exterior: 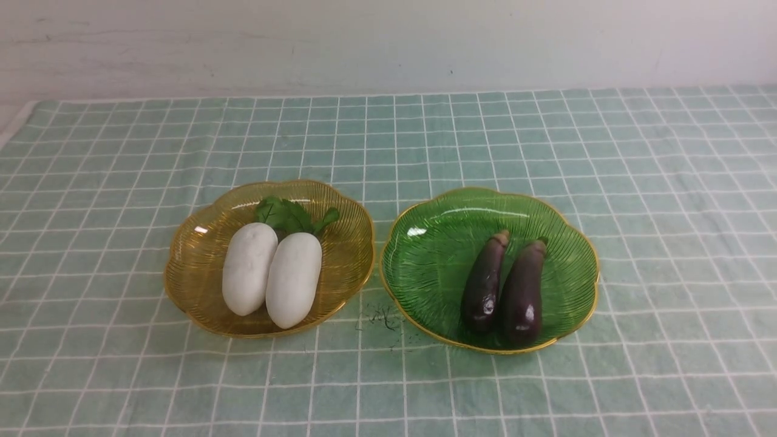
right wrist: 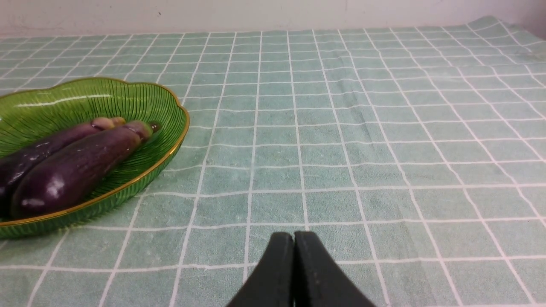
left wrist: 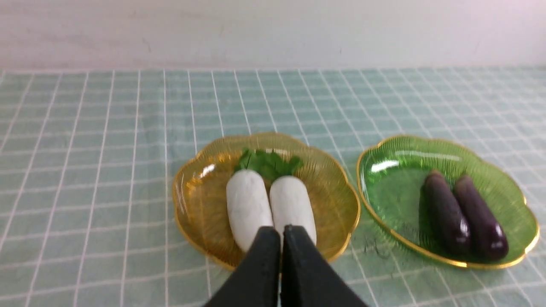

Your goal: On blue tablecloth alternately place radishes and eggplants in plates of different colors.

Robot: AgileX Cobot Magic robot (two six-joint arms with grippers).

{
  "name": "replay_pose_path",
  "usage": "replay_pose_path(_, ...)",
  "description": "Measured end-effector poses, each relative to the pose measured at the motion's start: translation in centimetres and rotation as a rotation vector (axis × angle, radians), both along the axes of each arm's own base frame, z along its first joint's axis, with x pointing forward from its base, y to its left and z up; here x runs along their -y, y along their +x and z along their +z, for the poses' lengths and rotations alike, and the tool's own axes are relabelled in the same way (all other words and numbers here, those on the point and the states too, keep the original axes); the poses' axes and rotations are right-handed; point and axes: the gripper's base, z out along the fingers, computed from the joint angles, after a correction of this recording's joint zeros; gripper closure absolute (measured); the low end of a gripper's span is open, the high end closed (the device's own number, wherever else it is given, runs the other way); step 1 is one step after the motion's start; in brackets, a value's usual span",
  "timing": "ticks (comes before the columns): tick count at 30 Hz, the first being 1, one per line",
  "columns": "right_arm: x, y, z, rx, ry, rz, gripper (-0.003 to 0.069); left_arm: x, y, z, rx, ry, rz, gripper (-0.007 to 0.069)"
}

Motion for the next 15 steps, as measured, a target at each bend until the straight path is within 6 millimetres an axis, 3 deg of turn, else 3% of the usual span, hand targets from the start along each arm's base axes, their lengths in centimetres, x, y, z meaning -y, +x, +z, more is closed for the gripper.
replay_pose_path(4,0.0,0.0,0.0,0.000,0.000,0.000,0.0674,-0.2,-0.8,-1.1,0.086,-0.019,0.004,0.0632)
replay_pose_path(15,0.0,0.0,0.0,0.000,0.000,0.000,0.0674,-0.2,-0.8,-2.7,0.027,-0.003,0.003,0.0632)
